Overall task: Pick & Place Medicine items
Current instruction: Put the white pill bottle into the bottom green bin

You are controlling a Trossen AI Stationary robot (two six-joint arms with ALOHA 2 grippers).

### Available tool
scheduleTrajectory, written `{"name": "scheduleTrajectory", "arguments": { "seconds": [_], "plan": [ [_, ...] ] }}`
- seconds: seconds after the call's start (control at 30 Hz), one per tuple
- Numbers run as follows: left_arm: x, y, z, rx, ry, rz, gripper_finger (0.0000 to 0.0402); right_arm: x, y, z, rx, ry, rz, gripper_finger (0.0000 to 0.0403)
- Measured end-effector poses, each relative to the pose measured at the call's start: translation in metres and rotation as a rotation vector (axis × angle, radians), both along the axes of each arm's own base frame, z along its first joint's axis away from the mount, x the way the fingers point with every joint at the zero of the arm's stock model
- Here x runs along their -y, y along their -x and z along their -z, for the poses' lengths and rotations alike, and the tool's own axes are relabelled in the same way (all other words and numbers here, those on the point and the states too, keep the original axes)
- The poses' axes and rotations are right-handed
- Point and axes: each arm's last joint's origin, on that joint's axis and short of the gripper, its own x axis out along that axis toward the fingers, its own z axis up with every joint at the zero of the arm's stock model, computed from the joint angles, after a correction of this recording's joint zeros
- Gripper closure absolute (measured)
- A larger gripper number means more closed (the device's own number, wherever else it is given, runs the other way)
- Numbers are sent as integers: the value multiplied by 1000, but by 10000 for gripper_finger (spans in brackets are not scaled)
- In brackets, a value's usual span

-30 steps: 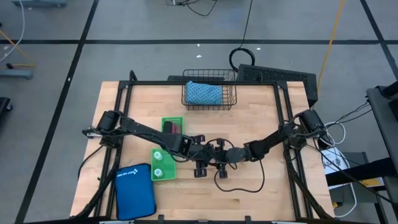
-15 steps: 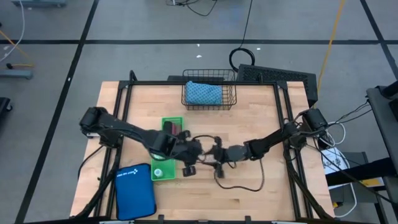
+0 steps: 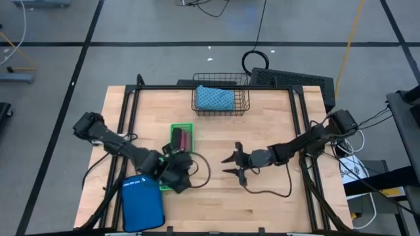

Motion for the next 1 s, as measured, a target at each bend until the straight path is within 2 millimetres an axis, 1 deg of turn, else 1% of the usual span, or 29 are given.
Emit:
{"name": "scheduleTrajectory", "arguments": {
  "seconds": [0.1,0.23,0.37,0.53,0.7,0.83,1.0],
  "plan": [
    [6,16,10,4,34,-66,261,2,7,8,-51,6,0,243],
    [8,38,26,13,93,-177,261,3,7,5,-10,-9,6,243],
    [10,53,44,55,156,-246,261,4,9,9,-24,-4,7,243],
    [12,56,73,106,222,-258,261,5,8,6,5,-9,11,243],
    [8,59,98,135,275,-268,261,4,8,5,9,-8,9,247],
    [4,64,110,142,272,-276,261,4,8,5,13,-9,9,247],
    [0,66,119,149,267,-287,257,4,7,5,15,-8,9,248]
  ]
}}
